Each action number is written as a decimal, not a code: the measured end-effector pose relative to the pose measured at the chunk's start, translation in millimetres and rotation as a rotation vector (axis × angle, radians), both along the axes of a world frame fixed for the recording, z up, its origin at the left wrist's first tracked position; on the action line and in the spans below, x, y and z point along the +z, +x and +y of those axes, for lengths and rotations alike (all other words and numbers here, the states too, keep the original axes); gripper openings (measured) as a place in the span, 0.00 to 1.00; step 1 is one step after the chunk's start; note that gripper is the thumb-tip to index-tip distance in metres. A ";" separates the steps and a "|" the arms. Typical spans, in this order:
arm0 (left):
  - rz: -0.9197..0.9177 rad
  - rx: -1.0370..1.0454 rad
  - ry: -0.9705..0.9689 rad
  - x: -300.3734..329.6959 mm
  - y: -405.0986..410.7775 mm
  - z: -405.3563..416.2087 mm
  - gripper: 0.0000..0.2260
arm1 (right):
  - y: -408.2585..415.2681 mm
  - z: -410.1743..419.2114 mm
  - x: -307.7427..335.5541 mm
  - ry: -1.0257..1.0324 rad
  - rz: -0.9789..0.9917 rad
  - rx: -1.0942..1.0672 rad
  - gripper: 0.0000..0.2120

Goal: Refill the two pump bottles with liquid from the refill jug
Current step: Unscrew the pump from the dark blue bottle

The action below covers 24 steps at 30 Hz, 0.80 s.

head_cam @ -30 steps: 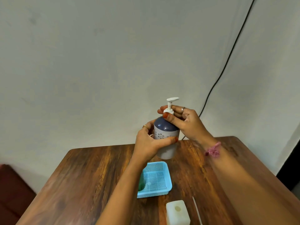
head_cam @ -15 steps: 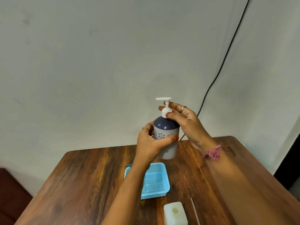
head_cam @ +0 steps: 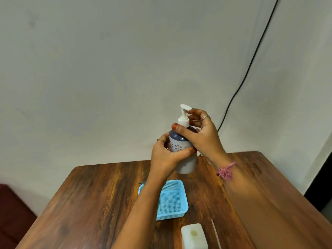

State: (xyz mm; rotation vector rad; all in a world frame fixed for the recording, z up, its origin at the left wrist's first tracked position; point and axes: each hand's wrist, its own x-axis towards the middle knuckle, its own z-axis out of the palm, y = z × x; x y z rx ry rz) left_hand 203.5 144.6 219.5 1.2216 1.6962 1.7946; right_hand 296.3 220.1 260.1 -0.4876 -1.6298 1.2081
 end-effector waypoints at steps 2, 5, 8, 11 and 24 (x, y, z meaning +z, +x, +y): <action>-0.006 0.000 0.005 0.0 0.3 -1.0 0.26 | 1.1 1.1 0.8 -0.016 0.033 -0.035 0.20; 0.004 0.007 0.008 -1.5 0.1 -2.1 0.27 | 2.9 3.0 0.8 -0.128 0.064 0.089 0.16; 0.010 0.011 0.009 -2.3 -0.5 -3.1 0.27 | 2.4 0.7 0.9 -0.112 0.060 0.106 0.18; 0.003 0.003 0.002 -2.8 -0.5 -4.5 0.27 | 2.0 -0.3 1.7 -0.021 0.016 -0.020 0.23; 0.005 0.006 0.012 -3.3 -0.1 -5.0 0.32 | -0.9 -1.1 -0.8 -0.086 0.063 -0.009 0.16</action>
